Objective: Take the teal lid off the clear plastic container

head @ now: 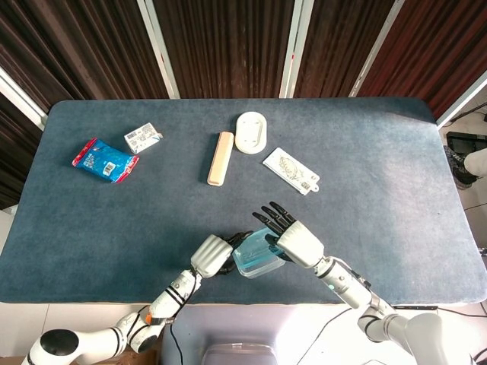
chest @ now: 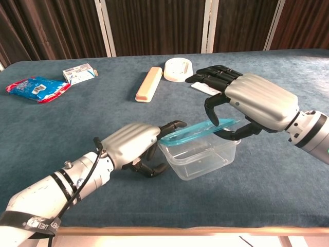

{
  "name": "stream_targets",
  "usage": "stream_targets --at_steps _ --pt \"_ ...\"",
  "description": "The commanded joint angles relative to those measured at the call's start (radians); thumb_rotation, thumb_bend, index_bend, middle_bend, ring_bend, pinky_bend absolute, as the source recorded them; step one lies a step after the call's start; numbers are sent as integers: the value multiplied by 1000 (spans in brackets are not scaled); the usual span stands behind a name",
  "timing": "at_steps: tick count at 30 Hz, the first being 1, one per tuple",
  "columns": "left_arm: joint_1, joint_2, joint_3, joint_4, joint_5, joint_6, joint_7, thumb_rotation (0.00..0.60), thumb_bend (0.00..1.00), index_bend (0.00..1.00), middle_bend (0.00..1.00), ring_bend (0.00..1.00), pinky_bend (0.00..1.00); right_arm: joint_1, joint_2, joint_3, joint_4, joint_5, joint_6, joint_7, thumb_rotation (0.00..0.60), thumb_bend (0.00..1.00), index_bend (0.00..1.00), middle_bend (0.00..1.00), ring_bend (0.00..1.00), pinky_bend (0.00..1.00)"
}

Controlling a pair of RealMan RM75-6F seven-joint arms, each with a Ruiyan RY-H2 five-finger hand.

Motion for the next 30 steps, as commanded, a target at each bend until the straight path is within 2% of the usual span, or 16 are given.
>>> stream_targets --at_steps 1,5,7,9,11,14,16,23,30 --pt "0 -5 1 11 5 7 5 600 400 40 620 596 571 -5 2 2 -12 7 2 8 600 528 849 212 0 0" --pt "4 -11 5 27 10 17 14 600 400 35 592 539 508 -8 1 6 -18 8 18 5 600 528 854 215 0 0" --pt "5 -14 6 34 11 18 20 600 399 27 559 465 411 -7 -2 6 -12 4 29 6 600 529 855 216 0 0" --pt "5 -17 5 40 14 27 23 600 398 11 493 351 286 -7 -5 7 -2 2 37 -2 600 529 857 217 0 0" --pt "5 -19 3 46 19 37 26 600 397 2 434 269 224 -8 -8 8 8 1 44 -8 600 529 859 218 0 0" --pt "7 -15 0 38 18 45 12 600 395 0 291 129 192 -10 -13 14 18 8 45 -24 600 528 859 218 0 0" --pt "7 -3 0 14 23 52 -13 600 395 0 229 84 206 -10 -17 21 20 11 54 -25 600 528 859 218 0 0" --pt "4 37 8 -59 74 119 -11 600 388 0 194 69 174 -6 -27 65 47 34 121 23 600 529 859 218 0 7" --pt "18 109 1 -175 81 157 29 600 373 0 196 66 164 -6 35 103 63 68 137 2 600 529 859 218 0 7"
